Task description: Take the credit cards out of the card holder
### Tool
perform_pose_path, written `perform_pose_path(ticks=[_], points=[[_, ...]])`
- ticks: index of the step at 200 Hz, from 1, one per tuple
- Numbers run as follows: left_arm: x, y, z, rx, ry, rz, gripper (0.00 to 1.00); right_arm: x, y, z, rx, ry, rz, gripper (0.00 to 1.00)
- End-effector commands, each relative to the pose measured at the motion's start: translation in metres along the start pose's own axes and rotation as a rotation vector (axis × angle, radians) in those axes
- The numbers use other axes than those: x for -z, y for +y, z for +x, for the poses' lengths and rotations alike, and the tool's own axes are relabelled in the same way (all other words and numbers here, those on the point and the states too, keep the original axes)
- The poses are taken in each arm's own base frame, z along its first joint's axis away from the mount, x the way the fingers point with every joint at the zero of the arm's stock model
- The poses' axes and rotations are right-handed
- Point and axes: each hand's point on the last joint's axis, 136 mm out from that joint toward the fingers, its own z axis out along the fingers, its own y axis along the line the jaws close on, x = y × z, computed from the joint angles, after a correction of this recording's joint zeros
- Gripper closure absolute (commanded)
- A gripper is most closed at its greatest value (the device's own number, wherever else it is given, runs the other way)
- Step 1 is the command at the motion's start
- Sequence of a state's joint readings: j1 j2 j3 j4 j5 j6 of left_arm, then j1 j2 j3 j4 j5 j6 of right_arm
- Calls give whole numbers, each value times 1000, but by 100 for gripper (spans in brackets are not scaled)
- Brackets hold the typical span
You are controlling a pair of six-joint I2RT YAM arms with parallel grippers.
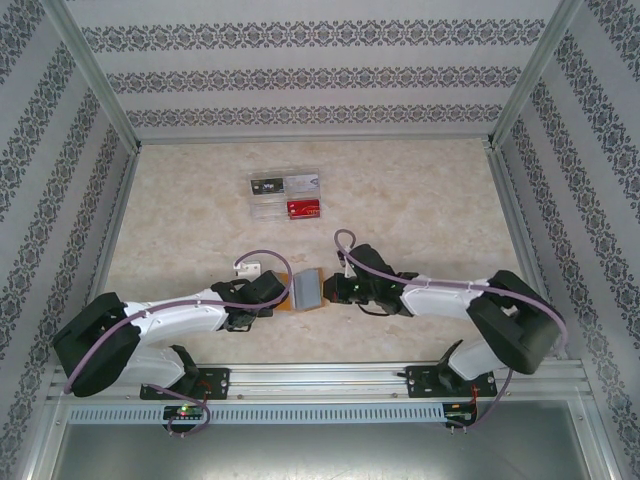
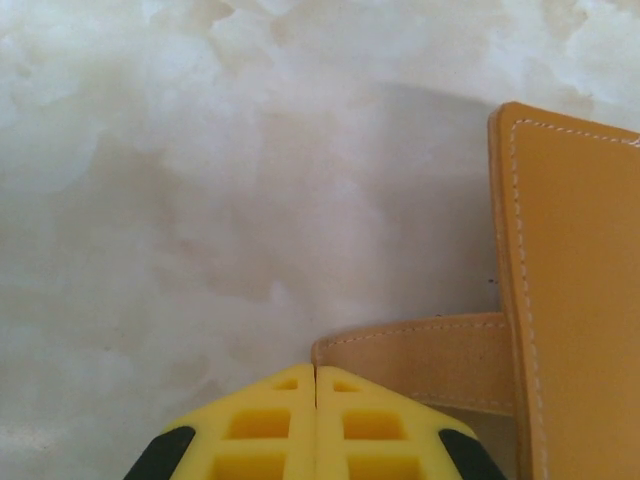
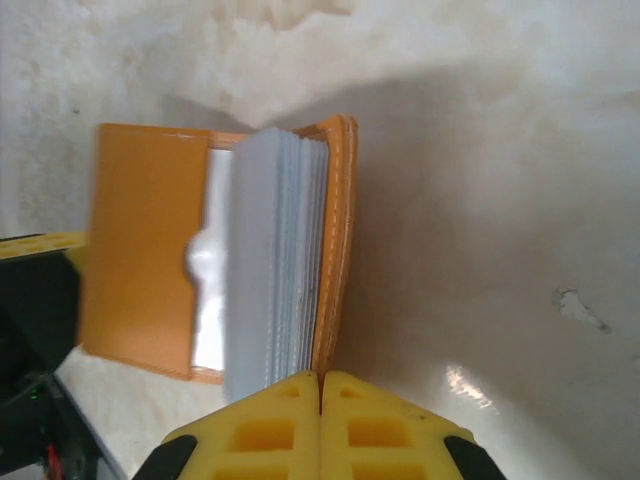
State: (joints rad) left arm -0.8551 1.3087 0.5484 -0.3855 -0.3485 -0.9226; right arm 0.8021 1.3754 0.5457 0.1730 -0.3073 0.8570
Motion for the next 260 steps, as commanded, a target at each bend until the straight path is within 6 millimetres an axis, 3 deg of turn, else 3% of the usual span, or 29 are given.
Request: perform_pose_path(ticks=[1,19,73,100,131,173,187,213,230,260], points=[[-2,-7,-3,-1,8,25,100,16,15,-8,79,-31,83,100],[-2,-10,-3,1,9,37,100,22,16,-7,136,-16,179,100],[-3,-13,-1,-2,18,59,100,6,41,-5,149,13,149,100],[-2,-17,-2,-4,19,74,100,14,34,-10,178,8,258,100],[-2,-19,-5,-4,10,82,100,25,37,-10,177,-16,233,100],[0,-16,-4,-11,13,72,100,21,39,-10,175,-17,213,100],[5,-14,-5,-8,6,75,87,19,34,-9,166,-21,217,100],[19,-9,-11,16,-26,105,73,16,17,-6,129,-36,219,100],[30,-11,-14,37,-45,159,68,13,6,-5,85,-59,191,100],[53,-24,-23,81,-81,306,41,10,-11,-1,30,-105,155,100]])
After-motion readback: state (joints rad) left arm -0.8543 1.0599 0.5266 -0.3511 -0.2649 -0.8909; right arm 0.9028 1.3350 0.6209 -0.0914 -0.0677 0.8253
